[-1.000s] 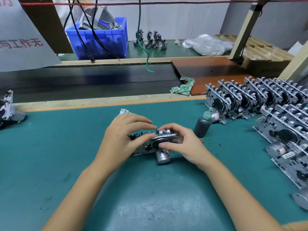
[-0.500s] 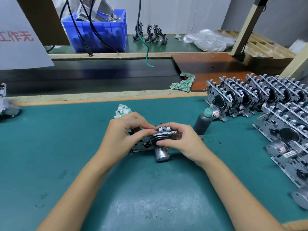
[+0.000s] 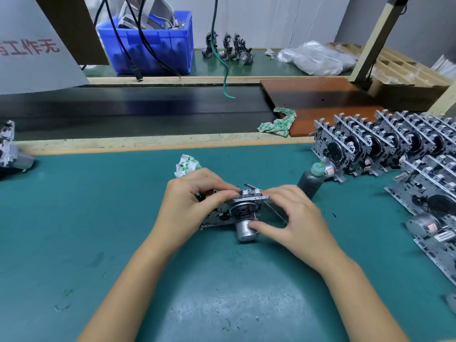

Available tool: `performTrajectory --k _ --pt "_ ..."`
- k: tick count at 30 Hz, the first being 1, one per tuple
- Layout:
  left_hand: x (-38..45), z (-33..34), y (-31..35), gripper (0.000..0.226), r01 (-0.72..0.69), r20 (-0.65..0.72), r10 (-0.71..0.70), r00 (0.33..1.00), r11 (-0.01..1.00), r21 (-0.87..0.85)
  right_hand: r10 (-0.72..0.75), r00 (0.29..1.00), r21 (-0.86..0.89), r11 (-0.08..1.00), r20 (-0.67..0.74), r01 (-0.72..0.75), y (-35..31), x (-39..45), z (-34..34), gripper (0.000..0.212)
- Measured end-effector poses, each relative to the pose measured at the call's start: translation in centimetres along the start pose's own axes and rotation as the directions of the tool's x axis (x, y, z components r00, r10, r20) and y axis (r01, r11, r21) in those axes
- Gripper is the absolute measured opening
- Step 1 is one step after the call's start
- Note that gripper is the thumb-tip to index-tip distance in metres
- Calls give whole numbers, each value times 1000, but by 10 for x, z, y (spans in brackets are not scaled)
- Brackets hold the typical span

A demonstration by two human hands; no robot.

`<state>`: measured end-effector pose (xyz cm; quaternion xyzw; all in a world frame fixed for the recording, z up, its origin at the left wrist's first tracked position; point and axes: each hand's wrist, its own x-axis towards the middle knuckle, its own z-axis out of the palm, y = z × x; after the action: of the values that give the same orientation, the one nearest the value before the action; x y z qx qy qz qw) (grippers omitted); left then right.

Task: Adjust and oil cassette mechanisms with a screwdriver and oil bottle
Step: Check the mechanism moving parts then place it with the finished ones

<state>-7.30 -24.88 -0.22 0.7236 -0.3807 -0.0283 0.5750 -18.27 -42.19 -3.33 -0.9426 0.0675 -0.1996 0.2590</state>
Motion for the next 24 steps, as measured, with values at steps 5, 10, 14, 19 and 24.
performTrajectory --k 5,10,14,19,24 --pt "-1 -1 0 15 -6 -2 6 1000 1000 -2 -29 997 -210 977 74 44 4 -4 -6 39" --pt "-2 0 0 16 -9 -2 9 1000 1000 -5 -20 999 -167 986 -25 15 1 -4 -3 40" --pt "-2 0 -1 16 -10 -6 10 1000 1000 -5 -58 998 -207 976 14 60 -2 -3 -2 47" --pt "-2 1 0 16 -6 -2 6 1000 1000 -6 1 998 -155 988 57 8 -1 -3 0 47" --pt "-3 0 0 15 -5 -9 5 1000 1000 -27 10 1000 -100 995 3 -10 1 -4 1 33"
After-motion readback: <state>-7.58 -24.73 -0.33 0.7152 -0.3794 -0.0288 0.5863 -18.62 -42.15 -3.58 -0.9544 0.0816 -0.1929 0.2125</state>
